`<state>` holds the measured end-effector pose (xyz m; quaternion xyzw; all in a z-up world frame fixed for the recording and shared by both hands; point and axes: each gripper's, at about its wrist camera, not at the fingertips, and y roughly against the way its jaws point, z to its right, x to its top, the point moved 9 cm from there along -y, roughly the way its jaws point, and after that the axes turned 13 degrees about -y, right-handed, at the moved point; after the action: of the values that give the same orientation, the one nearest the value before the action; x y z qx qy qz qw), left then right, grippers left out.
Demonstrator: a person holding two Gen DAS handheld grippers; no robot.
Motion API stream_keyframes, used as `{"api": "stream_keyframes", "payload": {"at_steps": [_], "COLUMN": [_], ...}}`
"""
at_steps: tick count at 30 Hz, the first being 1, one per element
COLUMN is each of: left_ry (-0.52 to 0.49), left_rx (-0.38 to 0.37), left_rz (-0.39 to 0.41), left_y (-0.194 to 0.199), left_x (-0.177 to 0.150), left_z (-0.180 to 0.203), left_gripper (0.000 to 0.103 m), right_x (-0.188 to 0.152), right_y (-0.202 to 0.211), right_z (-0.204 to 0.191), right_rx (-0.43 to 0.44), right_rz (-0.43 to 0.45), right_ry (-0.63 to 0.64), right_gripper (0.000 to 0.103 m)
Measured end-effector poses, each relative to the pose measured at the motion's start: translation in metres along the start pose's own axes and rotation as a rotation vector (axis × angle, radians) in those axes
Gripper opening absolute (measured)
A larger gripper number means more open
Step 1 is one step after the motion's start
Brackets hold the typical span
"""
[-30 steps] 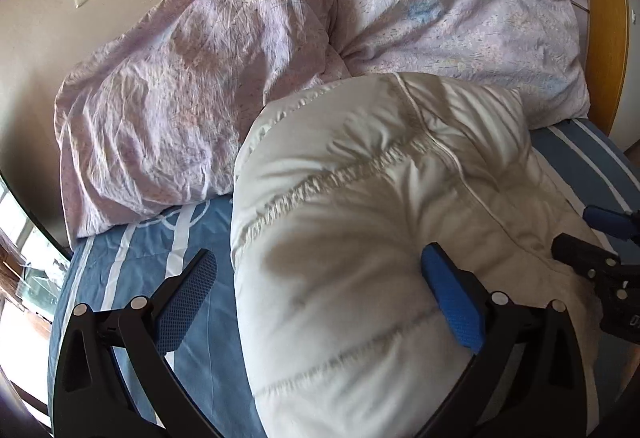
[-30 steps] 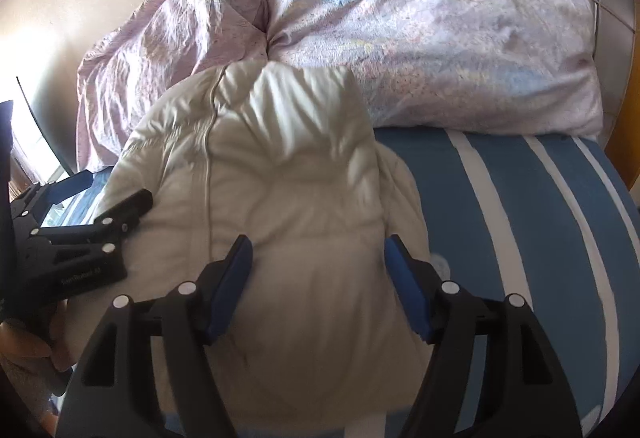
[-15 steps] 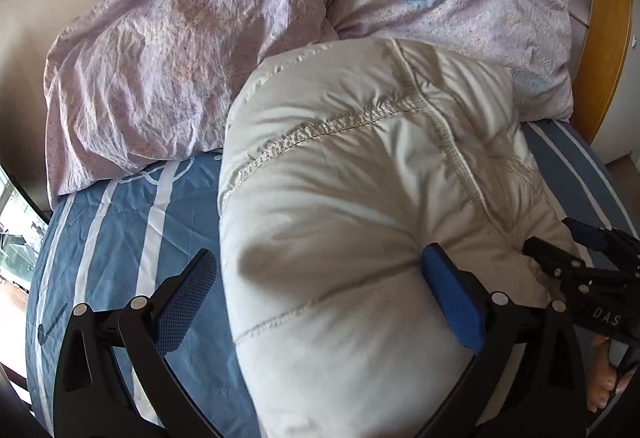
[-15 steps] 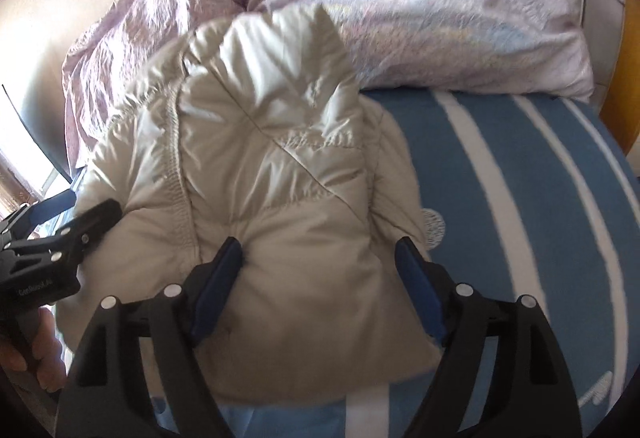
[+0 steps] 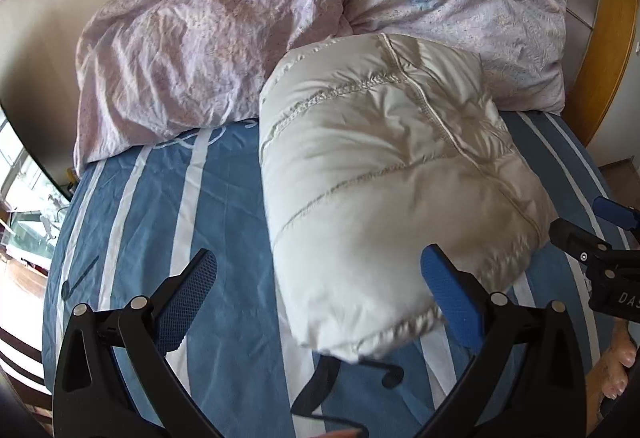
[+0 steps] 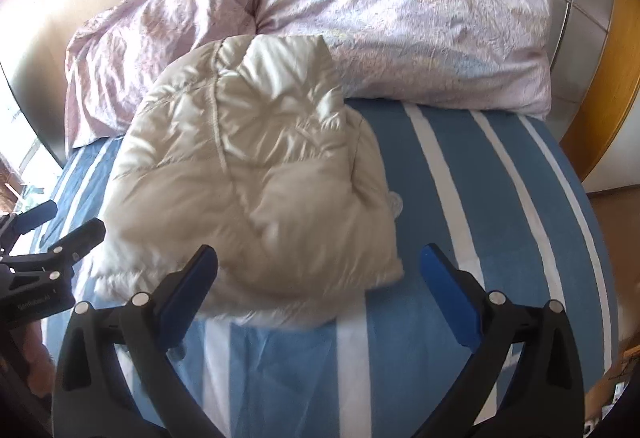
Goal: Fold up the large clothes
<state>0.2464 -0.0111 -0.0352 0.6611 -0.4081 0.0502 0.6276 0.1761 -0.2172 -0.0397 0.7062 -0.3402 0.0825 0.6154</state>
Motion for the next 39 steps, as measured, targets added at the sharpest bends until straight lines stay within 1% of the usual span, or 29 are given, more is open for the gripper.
{"api": "stream_keyframes", "payload": {"at_steps": [4, 8, 12, 19, 28, 39], "left_ry": [0.03, 0.062, 0.051, 0.039, 0.033, 0.045], "left_rx": [0.026, 0.014, 0.006, -0.017, 0.004, -0.003], "left_rz": [0.007, -0.002, -0.023, -0.079, -0.102, -0.113], "left_y": [0.021, 0.038, 0.05, 0.057, 0.065, 0.068], "left_x": [-0.009, -0.02, -0.03, -0.048, -0.06, -0.066], "left_z": [-0.006, -0.008, -0.002, 0.008, 0.01, 0.01], "left_gripper": [0.102, 0.102, 0.102, 0.102, 0.102, 0.102], "right_x": [-0.012, -0.026, -0.039, -0.053, -0.065, -0.073], "right_y": [0.015, 0.031, 0.041, 0.048, 0.051, 0.052], "right_z": [-0.001, -0.005, -0.008, -0.008, -0.004, -0.001], "right_rx": [-0.019, -0.003, -0.011, -0.02, -0.058, -0.08], "right_rz": [-0.02, -0.04, -0.061, -0.095, -0.113, -0.127], "right_ry": [0.009, 0.026, 0.043, 0.039, 0.052, 0.068], "right_gripper": [0.101, 0.101, 0.101, 0.101, 0.101, 0.101]}}
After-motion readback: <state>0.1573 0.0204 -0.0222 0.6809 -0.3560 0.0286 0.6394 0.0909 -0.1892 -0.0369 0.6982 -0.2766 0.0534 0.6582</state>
